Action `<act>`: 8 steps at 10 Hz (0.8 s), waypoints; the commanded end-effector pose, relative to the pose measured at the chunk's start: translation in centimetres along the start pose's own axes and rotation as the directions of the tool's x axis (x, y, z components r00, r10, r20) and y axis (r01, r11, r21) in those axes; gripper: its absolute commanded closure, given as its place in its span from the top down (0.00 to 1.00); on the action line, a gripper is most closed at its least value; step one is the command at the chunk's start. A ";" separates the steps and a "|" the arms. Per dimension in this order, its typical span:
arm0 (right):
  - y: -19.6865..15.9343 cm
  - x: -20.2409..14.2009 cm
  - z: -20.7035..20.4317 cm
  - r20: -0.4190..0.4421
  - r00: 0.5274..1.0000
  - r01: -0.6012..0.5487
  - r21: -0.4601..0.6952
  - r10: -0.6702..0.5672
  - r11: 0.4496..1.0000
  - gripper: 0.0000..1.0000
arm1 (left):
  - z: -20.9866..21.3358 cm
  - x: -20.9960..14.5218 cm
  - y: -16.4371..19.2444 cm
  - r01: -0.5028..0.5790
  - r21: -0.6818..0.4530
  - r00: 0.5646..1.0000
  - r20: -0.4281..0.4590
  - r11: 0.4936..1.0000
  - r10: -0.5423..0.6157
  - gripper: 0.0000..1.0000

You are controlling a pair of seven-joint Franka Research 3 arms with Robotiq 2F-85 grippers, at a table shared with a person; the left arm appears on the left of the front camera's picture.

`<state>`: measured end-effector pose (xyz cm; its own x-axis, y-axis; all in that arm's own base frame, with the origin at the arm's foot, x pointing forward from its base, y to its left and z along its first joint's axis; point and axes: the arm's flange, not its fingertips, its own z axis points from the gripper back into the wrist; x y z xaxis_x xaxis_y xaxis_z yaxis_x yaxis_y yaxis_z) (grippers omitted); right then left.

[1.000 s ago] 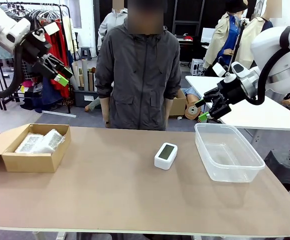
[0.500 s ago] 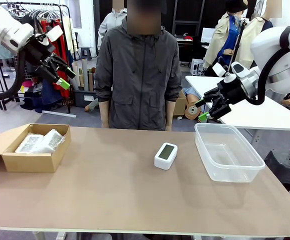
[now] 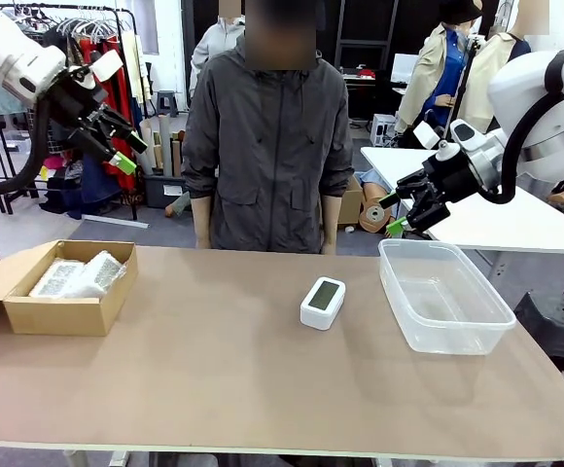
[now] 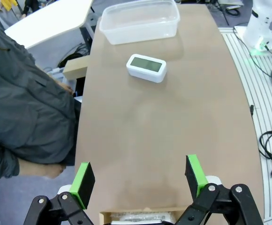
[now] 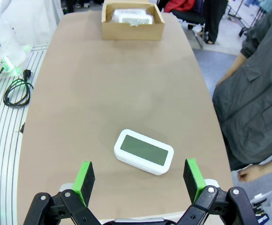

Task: Separate and place wrapped and unwrapped clocks.
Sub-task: Pick up the Digital clock indicated by the person.

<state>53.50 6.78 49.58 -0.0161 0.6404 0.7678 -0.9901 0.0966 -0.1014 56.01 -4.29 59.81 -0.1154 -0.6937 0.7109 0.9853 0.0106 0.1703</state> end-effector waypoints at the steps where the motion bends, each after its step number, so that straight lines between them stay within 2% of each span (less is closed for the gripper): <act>1: 0.0 0.1 0.1 -0.004 1.000 -0.008 -0.007 0.007 1.000 1.00 | 0.1 0.1 -0.1 0.003 -0.005 1.000 0.001 1.000 -0.003 1.00; 8: 0.0 0.1 0.1 -0.004 1.000 -0.008 -0.007 0.007 1.000 1.00 | 0.1 0.1 -0.1 0.003 -0.005 1.000 0.001 1.000 -0.003 1.00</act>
<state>53.50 6.78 49.58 -0.0161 0.6404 0.7679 -0.9901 0.0966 -0.1014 56.01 -4.29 59.82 -0.1155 -0.6937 0.7109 0.9853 0.0104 0.1704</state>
